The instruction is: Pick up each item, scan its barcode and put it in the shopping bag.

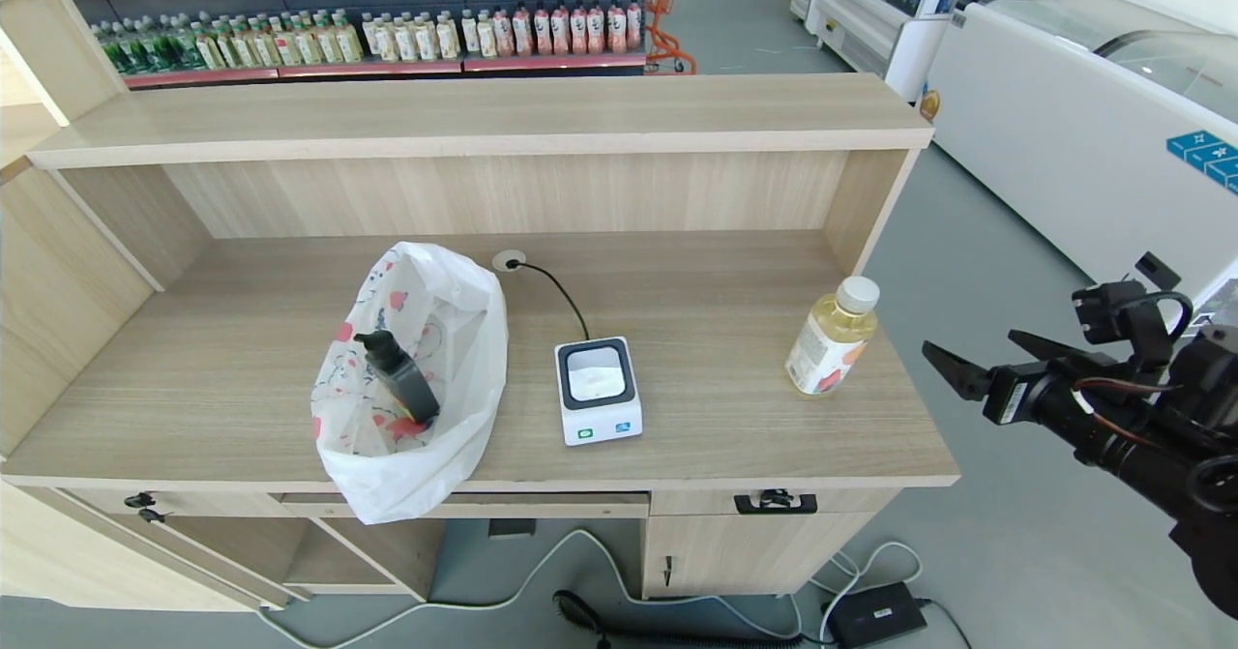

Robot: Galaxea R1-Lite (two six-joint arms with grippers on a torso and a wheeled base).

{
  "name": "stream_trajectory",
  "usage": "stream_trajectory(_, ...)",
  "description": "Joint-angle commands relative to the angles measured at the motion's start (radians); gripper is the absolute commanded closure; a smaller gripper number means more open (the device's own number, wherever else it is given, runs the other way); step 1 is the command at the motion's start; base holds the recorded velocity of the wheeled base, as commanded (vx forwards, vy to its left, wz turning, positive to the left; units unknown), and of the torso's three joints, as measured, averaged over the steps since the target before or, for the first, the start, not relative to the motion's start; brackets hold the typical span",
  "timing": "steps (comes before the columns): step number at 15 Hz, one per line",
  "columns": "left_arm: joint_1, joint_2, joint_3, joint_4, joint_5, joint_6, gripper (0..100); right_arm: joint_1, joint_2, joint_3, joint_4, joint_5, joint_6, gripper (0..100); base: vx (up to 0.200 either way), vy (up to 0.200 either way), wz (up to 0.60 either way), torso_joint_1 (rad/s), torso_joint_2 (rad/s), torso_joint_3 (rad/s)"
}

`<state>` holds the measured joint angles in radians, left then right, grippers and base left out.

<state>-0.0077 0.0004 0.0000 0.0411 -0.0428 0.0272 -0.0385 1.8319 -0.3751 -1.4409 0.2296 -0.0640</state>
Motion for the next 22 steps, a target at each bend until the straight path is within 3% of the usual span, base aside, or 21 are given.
stream_trajectory(1,0.0,0.0,0.0,-0.001,0.0,0.0,0,0.025,0.101,-0.004,-0.039,0.002,0.003,0,0.0,0.0,0.0,0.0,0.0,0.0)
stream_trajectory(6,0.0,0.0,0.0,0.0,0.0,0.0,0,0.062,0.176,-0.021,-0.13,0.004,-0.002,0,0.0,0.0,0.0,0.0,0.0,0.0)
stream_trajectory(22,0.0,0.0,0.0,0.0,0.0,0.0,0,0.135,0.303,-0.22,-0.122,0.002,-0.056,0,0.0,0.0,0.0,0.0,0.0,0.0)
